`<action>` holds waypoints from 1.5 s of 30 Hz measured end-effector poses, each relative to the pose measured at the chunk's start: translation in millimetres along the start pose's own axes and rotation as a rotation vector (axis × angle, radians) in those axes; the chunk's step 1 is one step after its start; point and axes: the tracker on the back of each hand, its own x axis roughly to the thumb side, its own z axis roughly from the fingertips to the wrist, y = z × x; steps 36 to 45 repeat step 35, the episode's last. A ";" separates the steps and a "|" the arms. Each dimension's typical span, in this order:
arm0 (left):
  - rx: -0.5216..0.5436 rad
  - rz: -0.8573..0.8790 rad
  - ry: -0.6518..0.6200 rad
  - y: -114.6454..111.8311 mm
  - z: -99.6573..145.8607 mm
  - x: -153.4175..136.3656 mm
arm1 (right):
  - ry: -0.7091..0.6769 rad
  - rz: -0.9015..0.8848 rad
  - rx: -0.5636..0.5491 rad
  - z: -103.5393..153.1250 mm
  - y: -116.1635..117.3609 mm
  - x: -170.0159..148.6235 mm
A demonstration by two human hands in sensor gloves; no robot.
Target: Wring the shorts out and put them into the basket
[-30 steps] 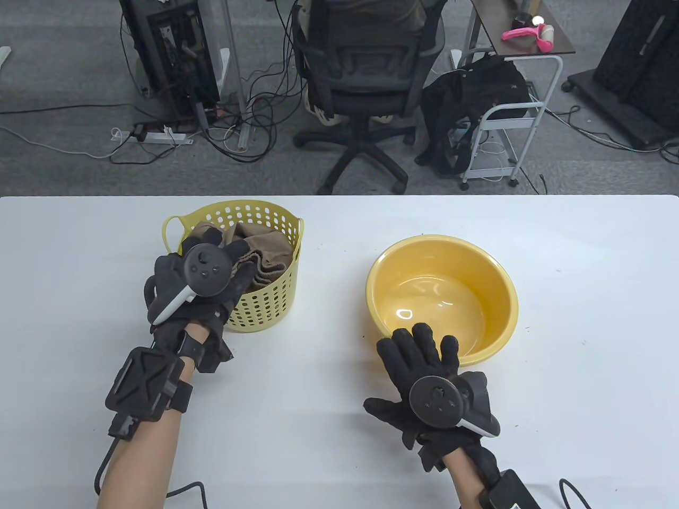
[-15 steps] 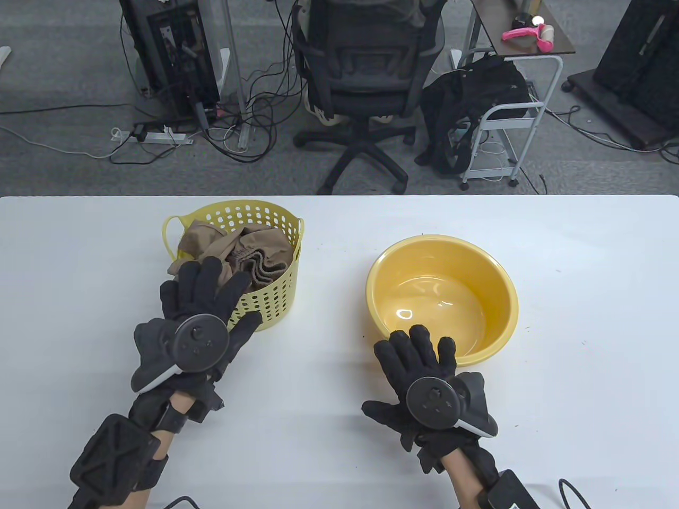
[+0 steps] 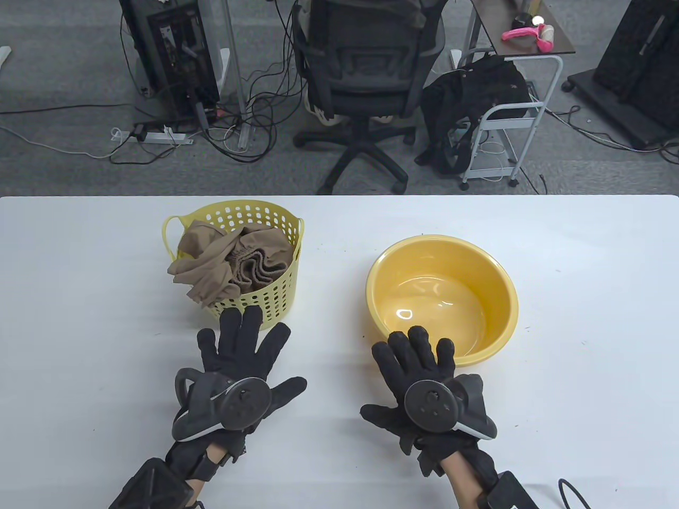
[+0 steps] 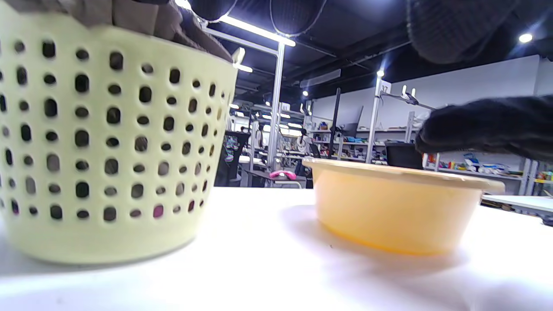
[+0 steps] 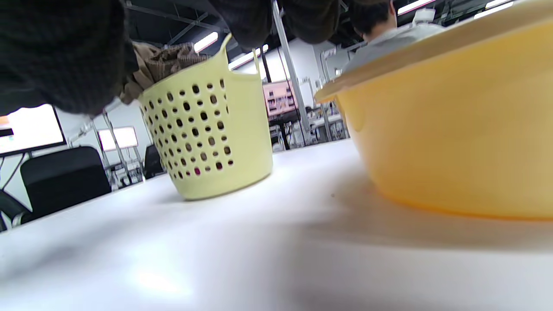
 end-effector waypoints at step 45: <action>-0.132 0.035 -0.027 -45.7 2.1 -10.2 | -0.026 0.030 0.024 -0.8 3.5 6.9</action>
